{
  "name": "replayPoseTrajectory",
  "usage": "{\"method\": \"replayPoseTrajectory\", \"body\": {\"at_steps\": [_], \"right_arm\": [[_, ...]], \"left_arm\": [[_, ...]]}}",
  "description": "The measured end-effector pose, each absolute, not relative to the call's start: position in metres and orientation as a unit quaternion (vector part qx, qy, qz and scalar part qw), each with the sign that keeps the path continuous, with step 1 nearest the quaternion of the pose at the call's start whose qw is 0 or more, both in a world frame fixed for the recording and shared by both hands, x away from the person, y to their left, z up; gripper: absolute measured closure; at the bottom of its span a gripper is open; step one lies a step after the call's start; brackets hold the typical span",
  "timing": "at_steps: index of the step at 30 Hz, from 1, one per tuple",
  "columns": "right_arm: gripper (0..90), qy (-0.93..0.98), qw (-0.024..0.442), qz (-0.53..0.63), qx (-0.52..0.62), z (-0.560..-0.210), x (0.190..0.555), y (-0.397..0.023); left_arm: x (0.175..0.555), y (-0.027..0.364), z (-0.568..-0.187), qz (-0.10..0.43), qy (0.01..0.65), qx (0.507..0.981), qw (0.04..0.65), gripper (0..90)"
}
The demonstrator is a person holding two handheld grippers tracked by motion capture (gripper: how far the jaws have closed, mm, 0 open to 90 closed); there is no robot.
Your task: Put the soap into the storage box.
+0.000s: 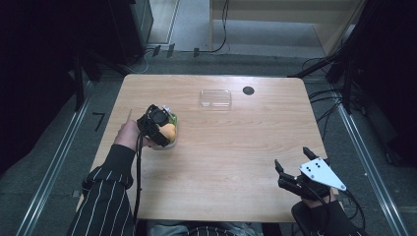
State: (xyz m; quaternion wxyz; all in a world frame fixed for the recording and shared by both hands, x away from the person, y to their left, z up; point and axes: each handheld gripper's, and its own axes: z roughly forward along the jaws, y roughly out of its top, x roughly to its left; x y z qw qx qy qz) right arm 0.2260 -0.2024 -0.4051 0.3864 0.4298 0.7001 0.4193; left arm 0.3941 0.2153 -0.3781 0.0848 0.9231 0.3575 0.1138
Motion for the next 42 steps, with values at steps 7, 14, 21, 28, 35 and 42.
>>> {"method": "replayPoseTrajectory", "body": {"at_steps": [7,14,21,28,35,42], "right_arm": [[13.4,0.701,0.385,0.419,0.429,-0.405,0.226,-0.202],[13.3,0.702,0.386,0.419,0.427,-0.405,0.226,-0.201],[13.3,0.702,0.386,0.418,0.429,-0.405,0.226,-0.202],[13.4,0.7,0.387,0.419,0.43,-0.405,0.225,-0.203],[13.4,0.701,0.387,0.418,0.429,-0.405,0.225,-0.203],[13.4,0.7,0.387,0.418,0.43,-0.405,0.225,-0.203]], "left_arm": [[0.401,0.22,-0.375,0.119,0.365,0.919,0.088,39.7],[0.409,0.225,-0.378,0.122,0.372,0.916,0.086,39.6],[0.419,0.23,-0.382,0.125,0.375,0.915,0.082,39.6],[0.426,0.232,-0.389,0.124,0.378,0.914,0.081,39.6],[0.433,0.234,-0.397,0.122,0.381,0.913,0.078,39.6],[0.439,0.234,-0.406,0.122,0.379,0.914,0.071,39.6]]}}
